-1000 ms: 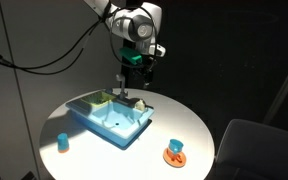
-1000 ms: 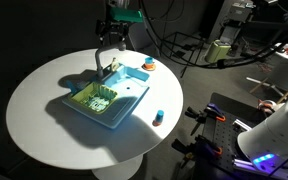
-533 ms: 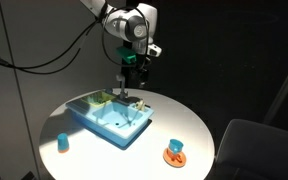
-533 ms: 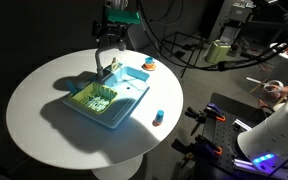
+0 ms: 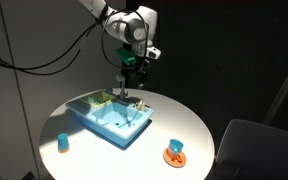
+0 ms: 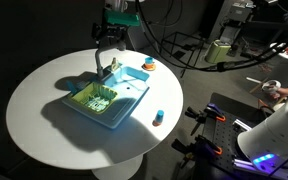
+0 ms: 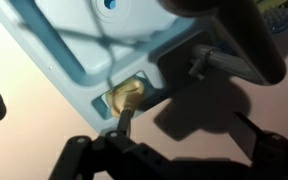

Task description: Turn the faucet handle

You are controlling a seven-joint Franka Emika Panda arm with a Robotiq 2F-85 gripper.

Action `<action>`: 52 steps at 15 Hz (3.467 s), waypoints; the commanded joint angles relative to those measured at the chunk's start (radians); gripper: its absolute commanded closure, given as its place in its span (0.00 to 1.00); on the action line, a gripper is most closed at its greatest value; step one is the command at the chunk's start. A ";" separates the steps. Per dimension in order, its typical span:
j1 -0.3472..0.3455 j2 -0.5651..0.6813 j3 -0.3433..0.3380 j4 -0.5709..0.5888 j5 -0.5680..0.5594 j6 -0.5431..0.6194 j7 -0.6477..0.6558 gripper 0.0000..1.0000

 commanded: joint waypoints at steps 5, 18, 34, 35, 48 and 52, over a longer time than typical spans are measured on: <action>-0.009 0.040 0.036 0.035 0.090 0.008 0.032 0.00; -0.047 0.110 0.035 0.083 0.166 -0.015 0.056 0.00; -0.049 0.159 0.044 0.117 0.164 -0.034 0.059 0.00; -0.048 0.161 0.047 0.119 0.164 -0.035 0.060 0.00; -0.045 0.165 0.064 0.131 0.185 -0.061 0.074 0.00; -0.045 0.165 0.061 0.129 0.188 -0.069 0.083 0.00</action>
